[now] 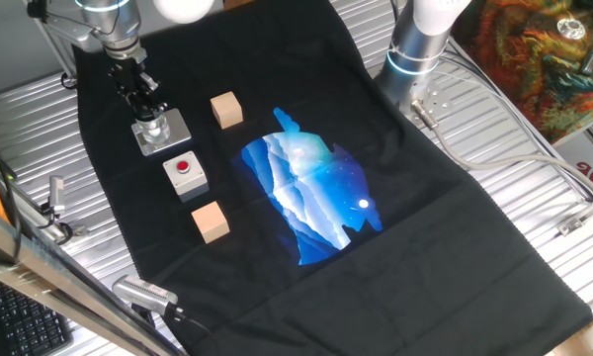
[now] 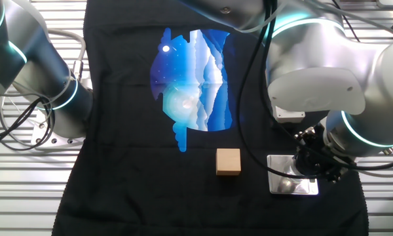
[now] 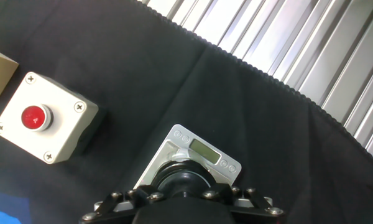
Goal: Screw the lid onto the jar
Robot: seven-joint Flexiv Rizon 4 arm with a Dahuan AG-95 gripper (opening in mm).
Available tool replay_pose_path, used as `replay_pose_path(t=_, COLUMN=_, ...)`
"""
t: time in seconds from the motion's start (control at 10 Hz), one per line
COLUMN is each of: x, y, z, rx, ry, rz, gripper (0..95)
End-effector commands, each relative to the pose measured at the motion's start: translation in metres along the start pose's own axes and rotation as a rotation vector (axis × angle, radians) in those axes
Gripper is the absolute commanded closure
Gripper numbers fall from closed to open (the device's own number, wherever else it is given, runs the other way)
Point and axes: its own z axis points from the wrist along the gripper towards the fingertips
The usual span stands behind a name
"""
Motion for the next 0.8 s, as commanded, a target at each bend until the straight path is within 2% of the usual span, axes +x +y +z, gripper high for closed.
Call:
replay_pose_path(t=0.1, x=0.0006, y=0.0, z=-0.0009, rx=-0.001, ry=0.004, rz=0.0, gripper=95.0)
replay_pose_path(t=0.8, x=0.0012, y=-0.0003, z=-0.0016, rx=-0.006, ry=0.015, rz=0.001, gripper=95.0)
